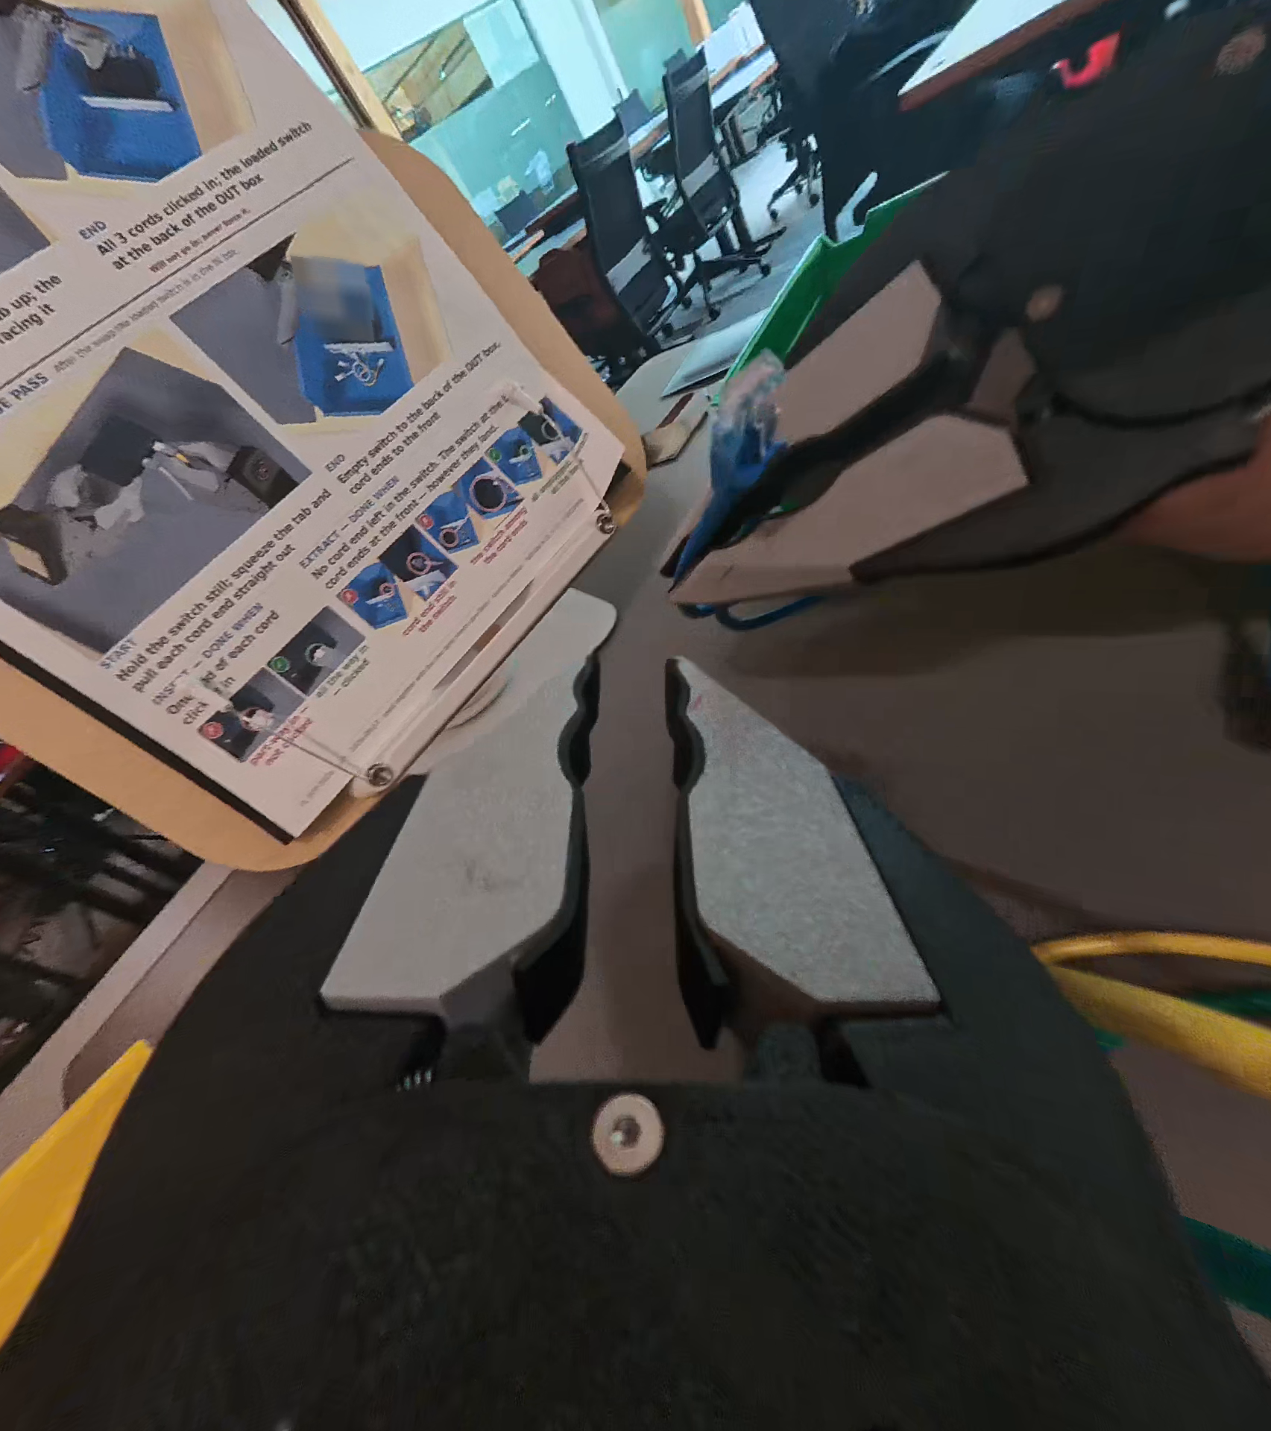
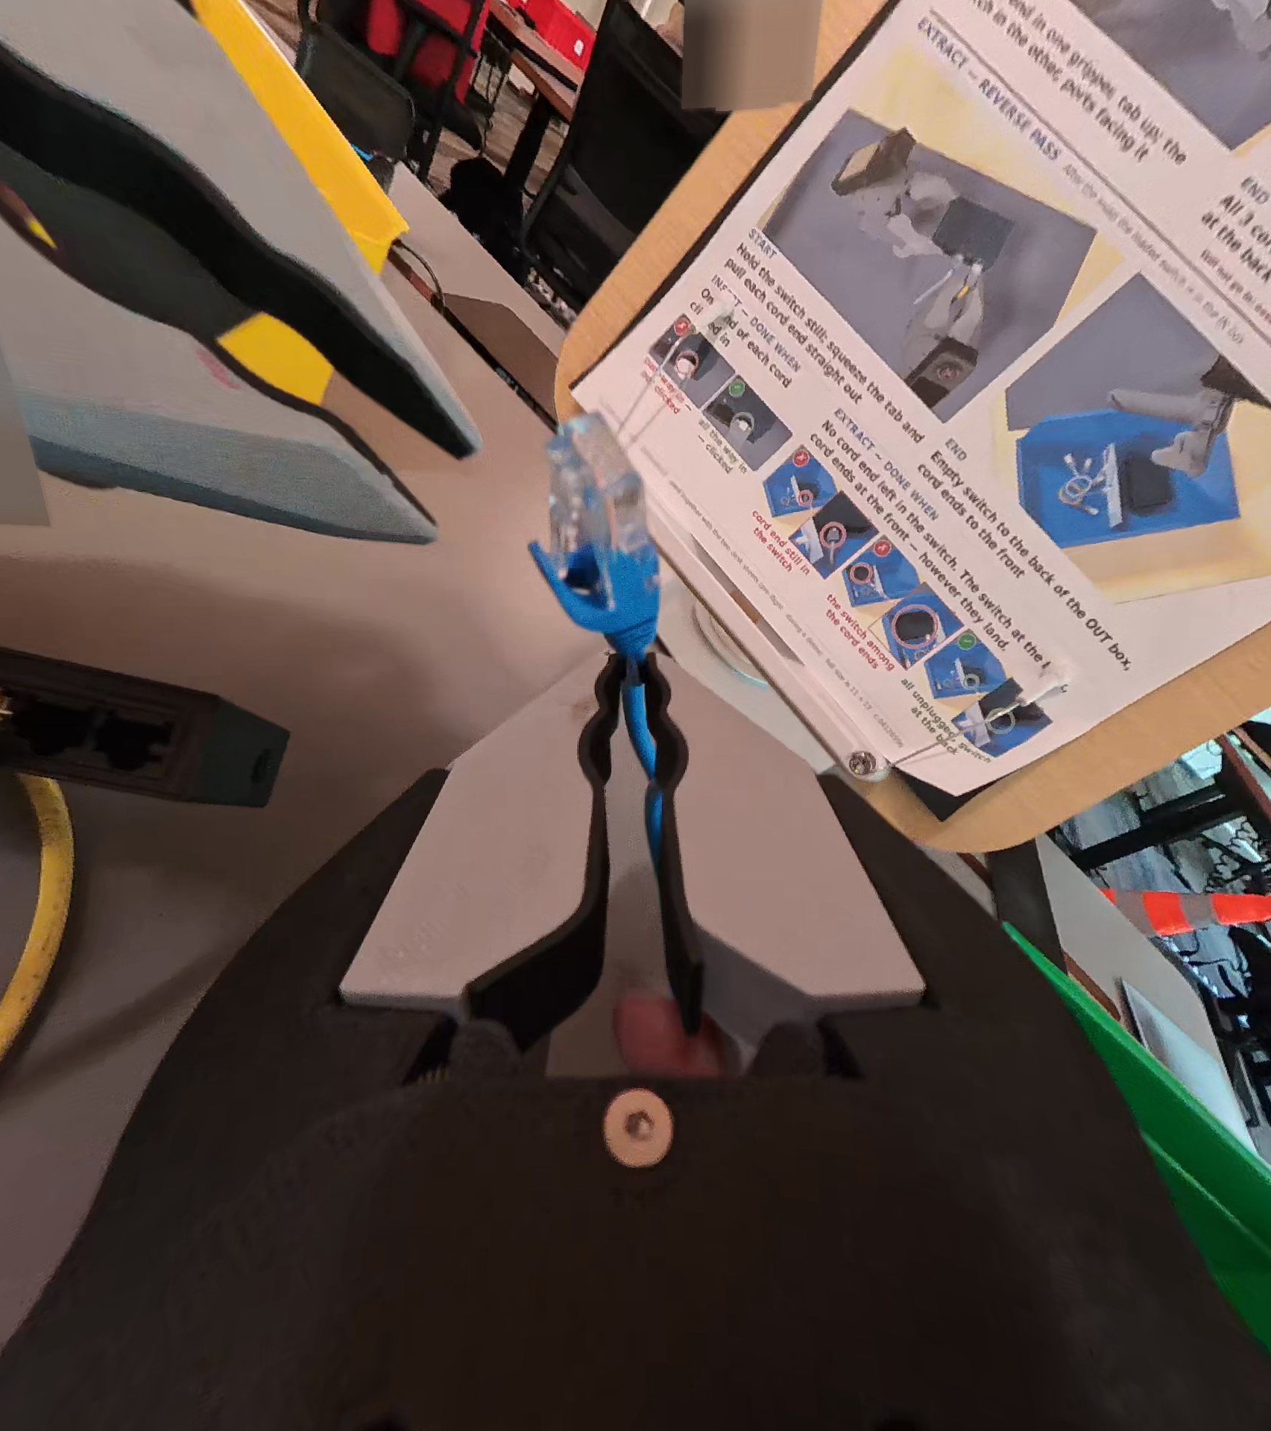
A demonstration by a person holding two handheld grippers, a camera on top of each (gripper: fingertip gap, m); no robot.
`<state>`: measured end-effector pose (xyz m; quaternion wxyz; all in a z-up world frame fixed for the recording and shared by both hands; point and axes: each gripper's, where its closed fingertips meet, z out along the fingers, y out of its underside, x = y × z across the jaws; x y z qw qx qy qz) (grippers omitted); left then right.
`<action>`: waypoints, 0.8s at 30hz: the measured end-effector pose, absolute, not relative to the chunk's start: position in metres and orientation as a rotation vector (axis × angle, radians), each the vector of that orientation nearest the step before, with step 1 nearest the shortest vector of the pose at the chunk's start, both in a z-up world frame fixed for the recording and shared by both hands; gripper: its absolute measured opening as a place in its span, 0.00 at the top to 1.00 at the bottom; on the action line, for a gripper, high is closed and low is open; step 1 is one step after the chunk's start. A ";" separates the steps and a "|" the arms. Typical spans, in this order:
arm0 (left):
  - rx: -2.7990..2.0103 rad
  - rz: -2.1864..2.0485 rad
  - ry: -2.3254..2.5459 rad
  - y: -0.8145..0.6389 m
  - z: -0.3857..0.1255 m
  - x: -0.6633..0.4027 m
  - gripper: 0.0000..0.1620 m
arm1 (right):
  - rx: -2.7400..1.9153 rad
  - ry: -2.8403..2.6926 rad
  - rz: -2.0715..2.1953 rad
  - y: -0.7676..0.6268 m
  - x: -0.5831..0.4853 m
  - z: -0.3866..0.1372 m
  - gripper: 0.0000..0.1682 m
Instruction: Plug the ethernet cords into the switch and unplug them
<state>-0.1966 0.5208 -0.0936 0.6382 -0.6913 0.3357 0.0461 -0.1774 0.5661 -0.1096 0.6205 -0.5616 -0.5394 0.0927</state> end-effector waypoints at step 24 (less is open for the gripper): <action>-1.497 0.218 1.055 0.506 -0.113 -0.165 0.90 | -1.307 -1.610 0.153 0.546 -0.195 -0.170 0.99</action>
